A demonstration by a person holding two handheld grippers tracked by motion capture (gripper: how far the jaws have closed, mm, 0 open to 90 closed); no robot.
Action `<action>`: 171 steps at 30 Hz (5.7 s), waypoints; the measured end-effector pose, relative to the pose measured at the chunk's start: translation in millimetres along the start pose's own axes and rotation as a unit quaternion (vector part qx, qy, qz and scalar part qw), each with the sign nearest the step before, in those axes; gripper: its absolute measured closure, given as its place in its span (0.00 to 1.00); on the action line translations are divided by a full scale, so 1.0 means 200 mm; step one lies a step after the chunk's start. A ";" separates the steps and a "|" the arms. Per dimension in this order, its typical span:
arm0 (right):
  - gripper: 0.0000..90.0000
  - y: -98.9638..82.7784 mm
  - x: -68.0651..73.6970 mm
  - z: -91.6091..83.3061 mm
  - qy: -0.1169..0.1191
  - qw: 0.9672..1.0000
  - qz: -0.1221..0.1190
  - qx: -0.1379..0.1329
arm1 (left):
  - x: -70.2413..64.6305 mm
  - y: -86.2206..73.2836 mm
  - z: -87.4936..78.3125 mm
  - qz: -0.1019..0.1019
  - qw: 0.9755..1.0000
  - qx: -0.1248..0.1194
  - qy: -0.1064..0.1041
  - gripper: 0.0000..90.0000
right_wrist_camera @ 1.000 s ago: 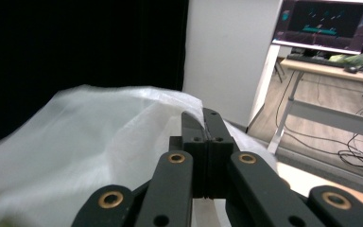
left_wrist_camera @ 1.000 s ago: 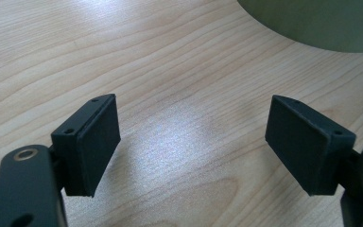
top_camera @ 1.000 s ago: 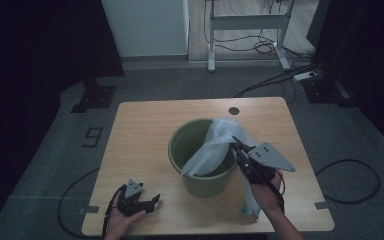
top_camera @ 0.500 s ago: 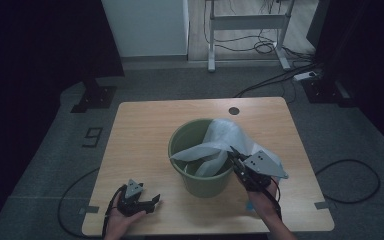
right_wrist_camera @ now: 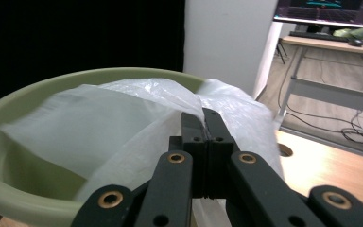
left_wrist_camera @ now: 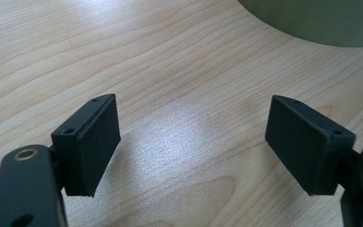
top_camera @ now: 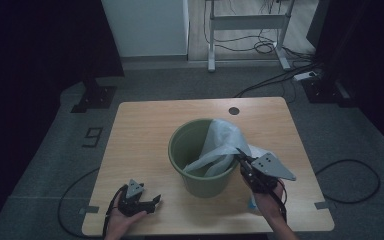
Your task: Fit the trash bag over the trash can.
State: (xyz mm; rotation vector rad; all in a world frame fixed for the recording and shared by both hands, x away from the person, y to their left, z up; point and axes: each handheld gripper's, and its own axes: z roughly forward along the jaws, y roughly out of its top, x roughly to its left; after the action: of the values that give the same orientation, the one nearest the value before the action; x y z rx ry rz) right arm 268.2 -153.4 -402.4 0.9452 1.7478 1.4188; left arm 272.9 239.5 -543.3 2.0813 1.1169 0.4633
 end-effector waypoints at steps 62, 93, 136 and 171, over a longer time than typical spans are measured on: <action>0.98 -0.43 -0.27 -0.23 -0.142 0.985 0.095 0.011 | 0.00 0.00 0.00 0.000 1.000 0.005 -0.001 0.21; 0.98 0.17 0.04 -0.02 -0.016 0.994 0.033 -0.101 | -0.20 0.32 -0.41 -0.043 0.984 -0.171 0.038 0.22; 0.96 0.19 0.15 0.06 0.009 0.998 0.005 -0.068 | -0.73 0.81 -0.32 0.048 0.967 -0.249 -0.025 0.40; 0.25 0.01 0.23 -0.17 0.059 0.993 0.064 -0.082 | -0.64 0.82 -0.22 -0.036 0.968 -0.247 -0.029 1.00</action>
State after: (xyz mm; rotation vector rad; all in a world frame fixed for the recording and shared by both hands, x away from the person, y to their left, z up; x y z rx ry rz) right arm 215.0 -129.4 -396.8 0.9135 1.6492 1.7033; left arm 268.7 92.7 -389.7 1.6044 0.9256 0.5743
